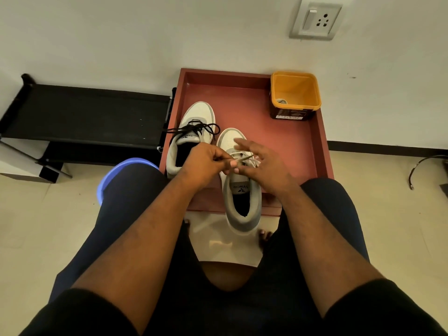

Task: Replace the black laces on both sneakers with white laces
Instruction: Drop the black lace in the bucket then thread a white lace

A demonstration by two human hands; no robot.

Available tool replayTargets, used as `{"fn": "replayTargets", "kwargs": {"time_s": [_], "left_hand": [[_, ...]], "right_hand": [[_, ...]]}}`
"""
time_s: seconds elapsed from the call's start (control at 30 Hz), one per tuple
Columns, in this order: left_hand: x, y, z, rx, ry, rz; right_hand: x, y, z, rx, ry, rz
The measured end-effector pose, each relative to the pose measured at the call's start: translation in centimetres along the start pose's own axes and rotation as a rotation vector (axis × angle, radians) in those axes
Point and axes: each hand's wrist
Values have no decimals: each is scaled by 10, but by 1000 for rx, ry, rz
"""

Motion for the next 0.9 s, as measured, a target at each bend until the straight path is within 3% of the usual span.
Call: {"fn": "replayTargets", "kwargs": {"time_s": [0.07, 0.2, 0.3, 0.37, 0.6, 0.9], "left_hand": [[2, -2, 1, -11, 11, -32], [2, -4, 7, -108, -7, -253], [13, 0, 7, -246, -54, -75], [19, -2, 7, -245, -97, -6], [13, -9, 5, -271, 256, 46], [16, -16, 7, -368, 416, 73]], "right_hand": [[6, -1, 3, -27, -137, -26], [-3, -6, 0, -14, -197, -170], [-3, -7, -4, 63, -48, -182], [0, -9, -5, 118, 51, -186], [9, -15, -11, 191, 233, -129], [23, -19, -19, 201, 132, -307]]}}
Point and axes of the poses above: each hand's wrist, its own y-axis away from the middle knuckle, its own x-axis out of the palm, z = x × y, and after that the axes turned 13 degrees about z, right-handed
